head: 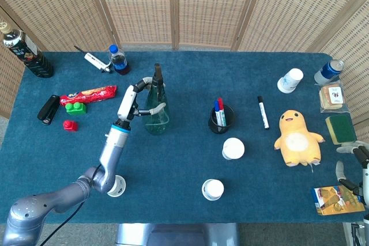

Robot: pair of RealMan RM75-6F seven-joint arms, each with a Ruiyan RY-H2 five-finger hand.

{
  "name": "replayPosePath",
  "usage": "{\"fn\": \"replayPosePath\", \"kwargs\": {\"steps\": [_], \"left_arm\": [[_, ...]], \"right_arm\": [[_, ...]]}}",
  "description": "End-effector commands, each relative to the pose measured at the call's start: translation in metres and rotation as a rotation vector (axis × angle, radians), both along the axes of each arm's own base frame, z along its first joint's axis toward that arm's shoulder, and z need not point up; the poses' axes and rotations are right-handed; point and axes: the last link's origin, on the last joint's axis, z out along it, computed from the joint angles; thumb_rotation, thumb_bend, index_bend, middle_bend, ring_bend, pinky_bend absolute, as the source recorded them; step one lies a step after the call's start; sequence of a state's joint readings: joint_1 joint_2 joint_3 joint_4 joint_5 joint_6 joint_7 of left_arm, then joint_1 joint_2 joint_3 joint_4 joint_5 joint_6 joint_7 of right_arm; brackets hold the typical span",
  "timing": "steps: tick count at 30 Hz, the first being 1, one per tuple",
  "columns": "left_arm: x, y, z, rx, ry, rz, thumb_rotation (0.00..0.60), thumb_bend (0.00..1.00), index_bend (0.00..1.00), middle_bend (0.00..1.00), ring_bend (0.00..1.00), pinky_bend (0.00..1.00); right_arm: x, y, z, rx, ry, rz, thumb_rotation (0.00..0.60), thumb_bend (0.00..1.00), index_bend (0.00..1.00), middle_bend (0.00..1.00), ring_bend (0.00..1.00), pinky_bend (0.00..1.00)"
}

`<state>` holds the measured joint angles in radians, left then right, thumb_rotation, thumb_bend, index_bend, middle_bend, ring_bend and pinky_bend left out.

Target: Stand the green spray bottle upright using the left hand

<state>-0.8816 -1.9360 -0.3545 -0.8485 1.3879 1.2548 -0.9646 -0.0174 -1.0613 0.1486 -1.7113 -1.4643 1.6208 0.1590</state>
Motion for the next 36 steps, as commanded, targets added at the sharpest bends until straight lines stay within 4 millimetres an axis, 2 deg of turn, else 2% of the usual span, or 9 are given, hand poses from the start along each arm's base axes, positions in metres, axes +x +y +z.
{"fn": "replayPosePath", "kwargs": {"steps": [1,4,8,15,30,33,36], "left_arm": [[0.003,-0.003,-0.002,-0.002,-0.004,-0.005,0.600,0.34,0.42,0.42,0.39,0.50],[0.005,-0.005,-0.005,0.004,0.005,-0.012,0.600,0.34,0.42,0.42,0.39,0.50],[0.005,-0.005,-0.005,0.009,0.012,-0.018,0.600,0.34,0.42,0.42,0.38,0.42],[-0.005,0.000,0.000,0.014,0.025,-0.011,0.600,0.34,0.42,0.42,0.38,0.51],[-0.026,-0.005,0.008,0.030,0.031,0.012,0.600,0.34,0.42,0.42,0.37,0.42],[-0.034,-0.004,0.011,0.027,0.044,0.019,0.600,0.34,0.42,0.42,0.37,0.49],[-0.044,-0.004,0.015,0.025,0.061,0.025,0.600,0.34,0.42,0.42,0.36,0.46]], "right_arm": [[0.000,0.000,0.000,0.001,0.000,0.000,0.600,0.52,0.40,0.37,0.23,0.28],[-0.001,0.000,0.000,0.002,0.000,-0.001,0.600,0.52,0.40,0.37,0.23,0.28],[-0.002,0.000,0.000,0.002,0.000,-0.002,0.600,0.52,0.40,0.37,0.23,0.28],[-0.002,0.000,-0.001,0.005,-0.001,-0.005,0.600,0.52,0.40,0.37,0.23,0.28],[0.004,-0.006,-0.007,0.024,-0.001,0.012,0.600,0.52,0.40,0.37,0.23,0.28],[0.005,-0.007,-0.008,0.030,0.001,0.013,0.600,0.52,0.40,0.37,0.23,0.28],[0.006,-0.008,-0.008,0.029,0.005,0.019,0.600,0.52,0.40,0.37,0.23,0.28]]}}
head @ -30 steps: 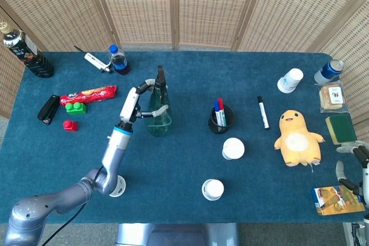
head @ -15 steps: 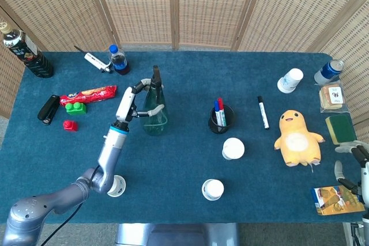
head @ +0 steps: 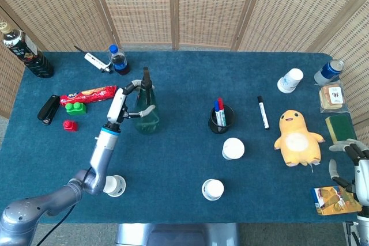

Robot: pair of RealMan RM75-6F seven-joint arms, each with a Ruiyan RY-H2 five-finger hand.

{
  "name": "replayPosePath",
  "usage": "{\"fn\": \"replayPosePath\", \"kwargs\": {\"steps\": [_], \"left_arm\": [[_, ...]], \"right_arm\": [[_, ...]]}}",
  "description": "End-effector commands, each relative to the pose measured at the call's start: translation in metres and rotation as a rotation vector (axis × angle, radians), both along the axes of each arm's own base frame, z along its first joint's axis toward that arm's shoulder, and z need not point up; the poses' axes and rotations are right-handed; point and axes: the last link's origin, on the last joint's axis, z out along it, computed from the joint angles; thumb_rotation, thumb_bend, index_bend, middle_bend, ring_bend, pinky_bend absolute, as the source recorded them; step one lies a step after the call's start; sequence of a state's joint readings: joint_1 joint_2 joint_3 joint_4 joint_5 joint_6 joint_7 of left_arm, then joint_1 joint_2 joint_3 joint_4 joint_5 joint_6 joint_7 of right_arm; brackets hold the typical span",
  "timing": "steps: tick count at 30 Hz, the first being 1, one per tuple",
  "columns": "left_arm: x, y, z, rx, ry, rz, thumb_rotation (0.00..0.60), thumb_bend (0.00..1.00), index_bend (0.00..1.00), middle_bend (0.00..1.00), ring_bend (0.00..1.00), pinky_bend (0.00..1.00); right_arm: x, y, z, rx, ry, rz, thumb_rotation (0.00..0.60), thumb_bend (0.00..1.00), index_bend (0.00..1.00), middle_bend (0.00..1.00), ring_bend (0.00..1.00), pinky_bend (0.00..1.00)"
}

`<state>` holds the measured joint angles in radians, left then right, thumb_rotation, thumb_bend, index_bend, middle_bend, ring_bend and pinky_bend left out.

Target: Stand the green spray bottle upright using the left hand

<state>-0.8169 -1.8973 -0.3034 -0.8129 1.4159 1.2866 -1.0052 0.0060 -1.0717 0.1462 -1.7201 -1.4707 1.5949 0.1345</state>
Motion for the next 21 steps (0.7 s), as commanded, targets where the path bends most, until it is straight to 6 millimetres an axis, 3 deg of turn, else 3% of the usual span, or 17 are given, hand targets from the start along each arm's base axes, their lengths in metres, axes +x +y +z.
{"fn": "replayPosePath", "kwargs": {"steps": [1,9,21], "left_arm": [[-0.009,0.000,0.004,-0.003,0.013,0.009,0.600,0.34,0.42,0.41,0.36,0.47],[-0.032,-0.005,-0.002,-0.042,0.010,0.028,0.600,0.34,0.42,0.41,0.36,0.48],[-0.034,-0.010,-0.013,-0.072,0.009,-0.042,0.600,0.34,0.42,0.41,0.36,0.50]], "right_arm": [[0.002,-0.001,0.000,-0.001,0.001,0.004,0.600,0.52,0.40,0.37,0.23,0.28],[0.008,-0.001,-0.001,-0.001,0.011,0.007,0.600,0.52,0.40,0.37,0.23,0.28],[0.011,0.004,0.006,-0.027,0.022,-0.004,0.600,0.52,0.40,0.37,0.23,0.28]]}}
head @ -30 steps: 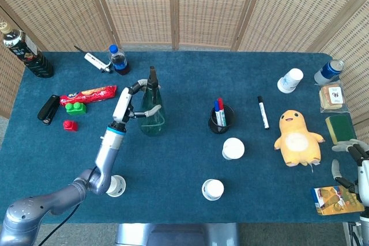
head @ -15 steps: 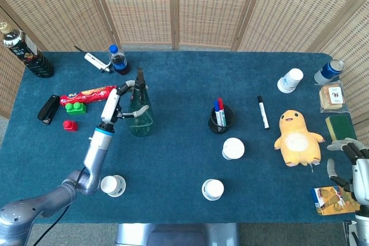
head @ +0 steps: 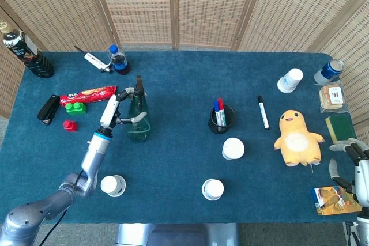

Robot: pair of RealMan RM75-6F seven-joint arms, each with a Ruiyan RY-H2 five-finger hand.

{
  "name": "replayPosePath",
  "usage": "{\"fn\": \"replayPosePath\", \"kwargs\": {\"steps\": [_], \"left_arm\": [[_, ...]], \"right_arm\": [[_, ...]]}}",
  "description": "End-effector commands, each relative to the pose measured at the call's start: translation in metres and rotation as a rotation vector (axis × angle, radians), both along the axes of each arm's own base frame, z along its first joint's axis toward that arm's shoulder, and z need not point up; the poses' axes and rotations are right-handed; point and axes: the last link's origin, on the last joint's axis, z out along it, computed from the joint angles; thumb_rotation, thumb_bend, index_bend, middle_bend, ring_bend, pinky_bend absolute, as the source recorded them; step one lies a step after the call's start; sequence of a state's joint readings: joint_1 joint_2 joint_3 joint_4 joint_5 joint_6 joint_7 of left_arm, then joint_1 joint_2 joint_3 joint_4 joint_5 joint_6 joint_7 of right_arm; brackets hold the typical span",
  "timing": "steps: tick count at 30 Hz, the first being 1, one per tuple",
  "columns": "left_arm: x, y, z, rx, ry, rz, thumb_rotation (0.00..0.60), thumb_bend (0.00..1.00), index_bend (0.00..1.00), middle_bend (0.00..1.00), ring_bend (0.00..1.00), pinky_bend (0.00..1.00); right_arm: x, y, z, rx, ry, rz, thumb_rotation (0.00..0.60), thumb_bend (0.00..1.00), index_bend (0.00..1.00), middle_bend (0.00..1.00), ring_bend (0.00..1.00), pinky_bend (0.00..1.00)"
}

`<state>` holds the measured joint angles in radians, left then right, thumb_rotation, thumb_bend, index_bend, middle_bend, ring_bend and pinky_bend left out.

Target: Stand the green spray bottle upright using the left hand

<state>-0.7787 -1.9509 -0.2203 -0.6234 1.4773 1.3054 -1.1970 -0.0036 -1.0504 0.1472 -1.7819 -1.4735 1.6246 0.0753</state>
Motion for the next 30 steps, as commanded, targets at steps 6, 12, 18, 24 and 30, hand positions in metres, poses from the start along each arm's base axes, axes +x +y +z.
{"fn": "replayPosePath", "kwargs": {"steps": [6,12,18,24,30], "left_arm": [[-0.001,-0.004,-0.002,-0.074,-0.020,-0.061,0.600,0.34,0.42,0.41,0.35,0.50],[-0.004,-0.008,-0.002,-0.152,-0.069,-0.069,0.600,0.34,0.43,0.40,0.35,0.50],[-0.012,-0.013,-0.001,-0.189,-0.031,-0.087,0.600,0.34,0.43,0.40,0.35,0.50],[-0.018,-0.014,0.001,-0.168,0.008,-0.098,0.600,0.34,0.44,0.40,0.35,0.50],[-0.018,-0.019,0.000,-0.154,0.038,-0.127,0.600,0.34,0.45,0.40,0.35,0.50]], "right_arm": [[0.002,0.002,0.003,-0.015,0.004,-0.003,0.600,0.52,0.40,0.37,0.23,0.28],[0.005,0.002,0.005,-0.021,0.012,-0.007,0.600,0.51,0.40,0.37,0.23,0.28],[0.008,0.001,0.004,-0.022,0.017,-0.007,0.600,0.52,0.40,0.37,0.23,0.28],[0.012,-0.001,0.002,-0.018,0.018,-0.001,0.600,0.51,0.40,0.37,0.23,0.28],[0.012,0.000,0.002,-0.020,0.018,-0.001,0.600,0.52,0.40,0.37,0.23,0.28]]}}
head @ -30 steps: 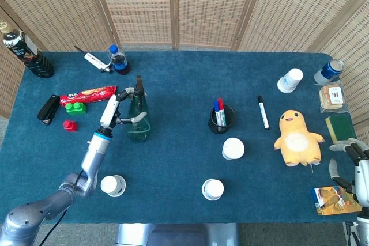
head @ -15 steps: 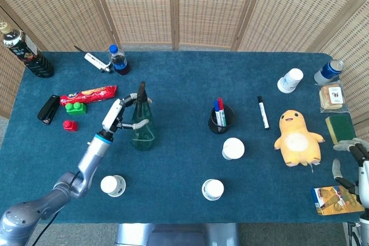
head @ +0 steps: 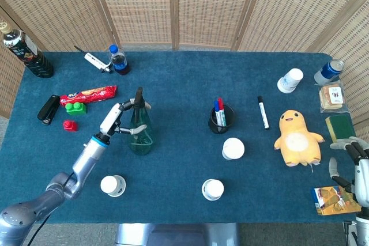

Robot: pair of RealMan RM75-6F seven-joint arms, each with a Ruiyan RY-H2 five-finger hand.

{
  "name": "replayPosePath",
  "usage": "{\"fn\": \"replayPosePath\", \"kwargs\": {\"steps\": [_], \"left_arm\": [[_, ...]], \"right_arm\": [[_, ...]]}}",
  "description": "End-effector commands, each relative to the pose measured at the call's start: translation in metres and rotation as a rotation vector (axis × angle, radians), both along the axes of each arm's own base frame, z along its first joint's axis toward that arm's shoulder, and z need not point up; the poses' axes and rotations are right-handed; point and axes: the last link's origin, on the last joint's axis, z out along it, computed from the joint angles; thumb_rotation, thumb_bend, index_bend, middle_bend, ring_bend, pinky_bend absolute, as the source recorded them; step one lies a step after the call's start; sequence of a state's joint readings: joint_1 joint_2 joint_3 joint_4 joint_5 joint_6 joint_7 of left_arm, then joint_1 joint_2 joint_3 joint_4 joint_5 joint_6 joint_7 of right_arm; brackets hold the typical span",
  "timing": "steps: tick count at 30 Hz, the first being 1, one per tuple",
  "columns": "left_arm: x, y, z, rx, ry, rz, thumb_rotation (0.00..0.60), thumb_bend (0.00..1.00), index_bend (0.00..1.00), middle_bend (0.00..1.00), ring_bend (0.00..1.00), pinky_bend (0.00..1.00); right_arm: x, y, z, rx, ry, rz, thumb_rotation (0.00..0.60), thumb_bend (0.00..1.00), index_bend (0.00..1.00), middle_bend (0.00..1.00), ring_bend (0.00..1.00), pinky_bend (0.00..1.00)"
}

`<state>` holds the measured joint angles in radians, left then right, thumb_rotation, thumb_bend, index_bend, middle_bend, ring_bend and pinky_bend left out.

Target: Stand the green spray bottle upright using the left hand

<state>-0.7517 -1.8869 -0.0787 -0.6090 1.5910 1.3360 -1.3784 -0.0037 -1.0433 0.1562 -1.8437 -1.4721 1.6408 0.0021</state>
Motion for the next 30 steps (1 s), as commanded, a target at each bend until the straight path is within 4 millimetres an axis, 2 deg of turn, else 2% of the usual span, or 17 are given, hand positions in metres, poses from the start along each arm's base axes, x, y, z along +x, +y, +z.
{"fn": "replayPosePath", "kwargs": {"steps": [1,5,11,15,21,24,27,30], "left_arm": [[0.000,-0.003,-0.002,0.002,0.010,-0.013,0.600,0.34,0.45,0.40,0.35,0.50],[-0.002,-0.008,-0.002,0.017,0.027,-0.033,0.595,0.34,0.45,0.40,0.35,0.50],[-0.007,-0.015,0.002,0.040,0.039,-0.050,0.535,0.34,0.45,0.39,0.34,0.48],[-0.014,-0.020,0.003,0.052,0.059,-0.047,0.518,0.34,0.45,0.39,0.33,0.40],[-0.021,-0.026,0.003,0.054,0.092,-0.043,0.471,0.34,0.44,0.37,0.30,0.40],[-0.023,-0.028,0.005,0.066,0.102,-0.043,0.438,0.34,0.42,0.36,0.28,0.42],[-0.024,-0.028,0.006,0.073,0.106,-0.037,0.412,0.34,0.38,0.33,0.25,0.33],[-0.024,-0.028,0.006,0.075,0.106,-0.032,0.385,0.34,0.34,0.30,0.21,0.35]], "right_arm": [[0.000,0.001,0.001,-0.002,0.000,-0.002,0.600,0.52,0.40,0.37,0.23,0.28],[-0.001,0.002,0.002,-0.006,0.000,-0.001,0.600,0.52,0.40,0.37,0.23,0.28],[-0.001,0.003,0.004,-0.010,-0.004,0.004,0.600,0.52,0.40,0.37,0.23,0.28],[0.000,0.004,0.005,-0.012,-0.005,0.007,0.600,0.52,0.40,0.37,0.23,0.28],[0.001,0.005,0.005,-0.013,-0.008,0.013,0.600,0.52,0.40,0.37,0.23,0.28],[0.001,0.006,0.006,-0.014,-0.009,0.013,0.600,0.52,0.40,0.37,0.23,0.28],[0.001,0.006,0.006,-0.014,-0.011,0.016,0.600,0.51,0.40,0.37,0.23,0.28],[0.001,0.006,0.006,-0.014,-0.012,0.017,0.600,0.52,0.40,0.37,0.23,0.28]]}}
